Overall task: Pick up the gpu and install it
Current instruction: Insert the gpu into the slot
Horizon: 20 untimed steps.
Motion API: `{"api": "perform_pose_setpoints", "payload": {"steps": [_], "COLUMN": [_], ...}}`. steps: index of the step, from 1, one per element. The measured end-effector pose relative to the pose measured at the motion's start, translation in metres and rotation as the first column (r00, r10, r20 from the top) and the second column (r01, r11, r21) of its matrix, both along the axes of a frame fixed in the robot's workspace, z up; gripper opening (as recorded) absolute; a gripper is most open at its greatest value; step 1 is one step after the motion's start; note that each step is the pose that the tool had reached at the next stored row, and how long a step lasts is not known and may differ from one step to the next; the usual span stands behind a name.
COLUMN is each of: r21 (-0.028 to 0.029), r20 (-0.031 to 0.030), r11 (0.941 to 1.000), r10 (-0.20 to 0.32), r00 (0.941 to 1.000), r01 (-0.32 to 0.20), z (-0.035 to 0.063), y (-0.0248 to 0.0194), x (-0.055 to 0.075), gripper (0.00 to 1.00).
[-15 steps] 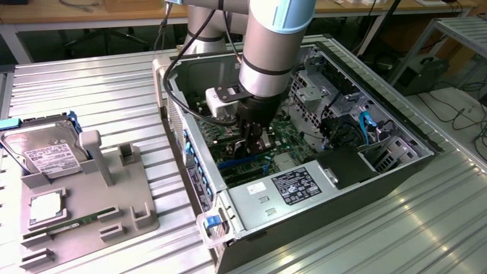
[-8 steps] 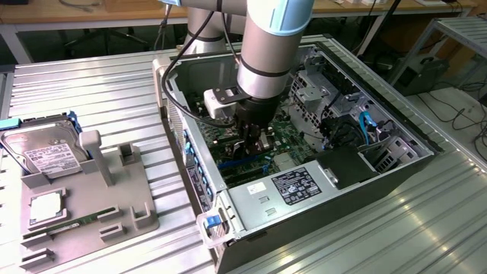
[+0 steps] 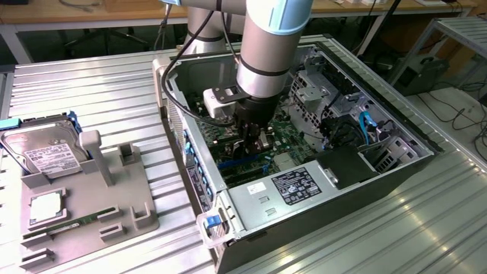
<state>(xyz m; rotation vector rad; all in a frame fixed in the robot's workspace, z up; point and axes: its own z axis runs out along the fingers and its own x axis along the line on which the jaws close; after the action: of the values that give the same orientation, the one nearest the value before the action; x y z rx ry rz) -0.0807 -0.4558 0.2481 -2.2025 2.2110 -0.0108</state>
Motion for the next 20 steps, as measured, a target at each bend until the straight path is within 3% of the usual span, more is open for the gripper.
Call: {"api": "perform_pose_setpoints", "payload": {"steps": [9,20], "r21": [0.0,0.0027], "r20": [0.0,-0.0002], "r11": [1.0,1.0], "r10": [-0.002,-0.002], "r00": [1.0,1.0], "r01": [0.002,0.002], "z": [-0.0005,-0.0102], "y": [-0.0006,-0.0006], "x": [0.0,0.0], "gripper": [0.27,0.27]}}
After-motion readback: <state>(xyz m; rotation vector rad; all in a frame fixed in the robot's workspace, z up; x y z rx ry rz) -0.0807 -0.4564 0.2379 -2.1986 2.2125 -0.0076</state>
